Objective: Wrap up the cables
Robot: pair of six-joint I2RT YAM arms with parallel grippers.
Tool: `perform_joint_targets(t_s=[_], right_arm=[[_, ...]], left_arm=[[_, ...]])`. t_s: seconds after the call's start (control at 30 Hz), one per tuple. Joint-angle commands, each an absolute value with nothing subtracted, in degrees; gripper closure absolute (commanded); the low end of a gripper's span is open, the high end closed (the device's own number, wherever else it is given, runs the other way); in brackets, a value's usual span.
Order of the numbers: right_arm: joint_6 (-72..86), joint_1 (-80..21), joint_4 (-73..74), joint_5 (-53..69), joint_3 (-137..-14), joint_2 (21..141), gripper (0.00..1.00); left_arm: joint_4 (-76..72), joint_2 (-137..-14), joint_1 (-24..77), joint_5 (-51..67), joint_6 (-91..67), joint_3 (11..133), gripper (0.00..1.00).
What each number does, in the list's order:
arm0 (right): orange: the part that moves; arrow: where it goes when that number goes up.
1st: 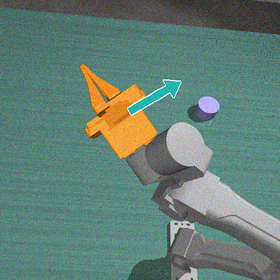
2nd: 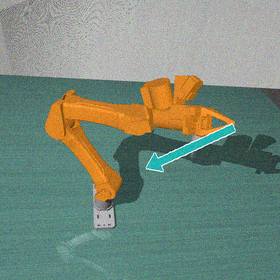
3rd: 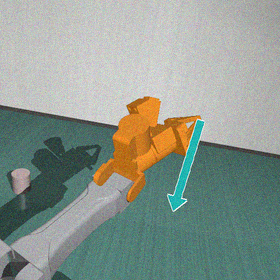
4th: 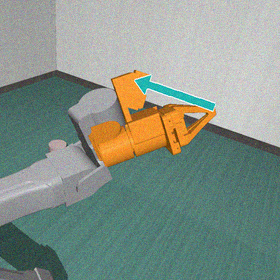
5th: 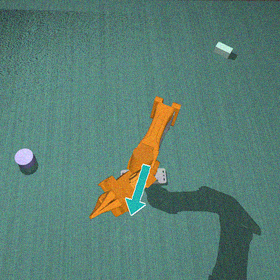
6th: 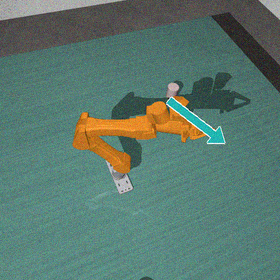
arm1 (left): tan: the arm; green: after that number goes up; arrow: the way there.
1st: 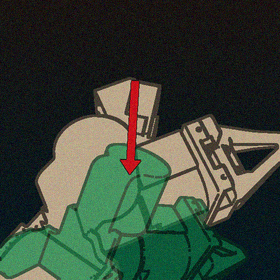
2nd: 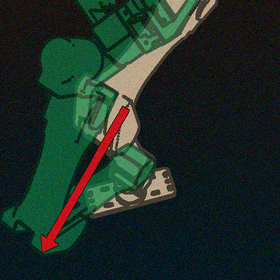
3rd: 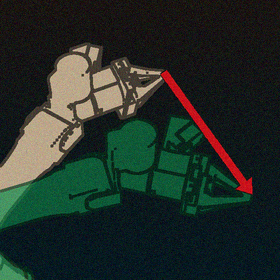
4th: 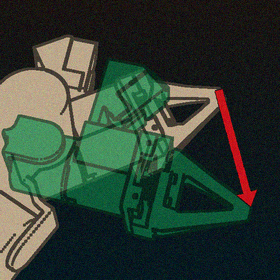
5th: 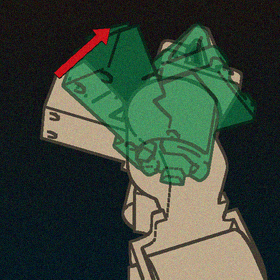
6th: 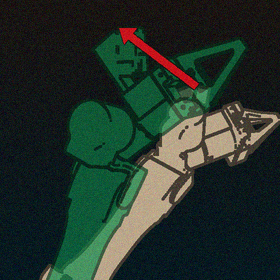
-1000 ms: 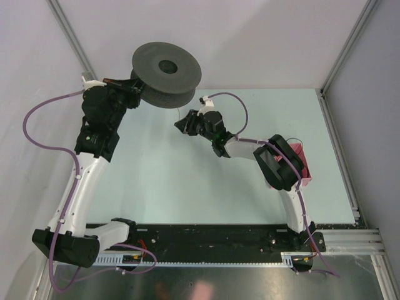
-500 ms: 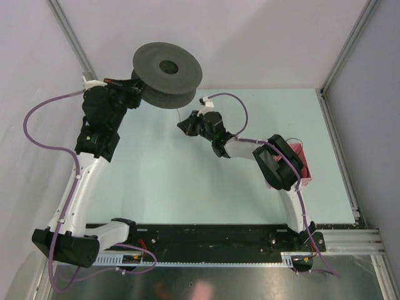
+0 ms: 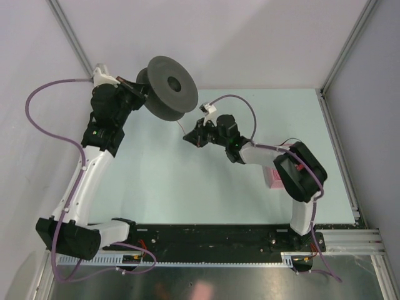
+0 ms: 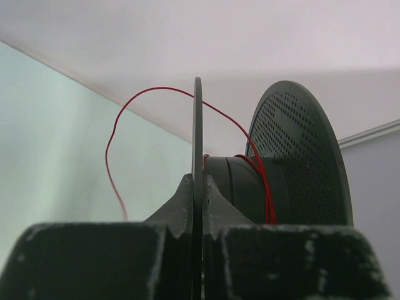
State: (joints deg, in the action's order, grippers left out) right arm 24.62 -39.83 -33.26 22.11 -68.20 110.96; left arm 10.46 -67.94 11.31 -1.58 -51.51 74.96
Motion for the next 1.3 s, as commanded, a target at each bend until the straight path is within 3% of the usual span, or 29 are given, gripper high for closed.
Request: perform_joint_targets(t_s=[0.0, 0.2, 0.47, 0.83, 1.27], right_arm=[[15.44, -37.83, -29.11, 26.15, -64.55, 102.74, 1.0], [10.73, -31.36, -23.79, 19.83, -60.95, 100.93, 1.0], [9.0, -22.16, -27.53, 15.14, -60.8, 102.76, 1.0], [8.51, -11.79, -30.81, 14.74, -60.79, 98.43, 1.0], [4.44, -7.17, -25.19, 17.92, -60.23, 95.48, 1.0]], left_arm=[[5.09, -69.84, 10.52, 0.34, -41.88, 75.86, 1.0], [4.84, -72.56, 8.71, 17.27, -43.72, 77.28, 1.0], [4.44, -69.97, 8.38, 34.81, -46.54, 72.53, 1.0], [12.3, -67.18, 6.49, 32.2, -40.89, 67.33, 1.0], [17.97, -69.5, 2.25, 31.45, -39.18, 68.88, 1.0]])
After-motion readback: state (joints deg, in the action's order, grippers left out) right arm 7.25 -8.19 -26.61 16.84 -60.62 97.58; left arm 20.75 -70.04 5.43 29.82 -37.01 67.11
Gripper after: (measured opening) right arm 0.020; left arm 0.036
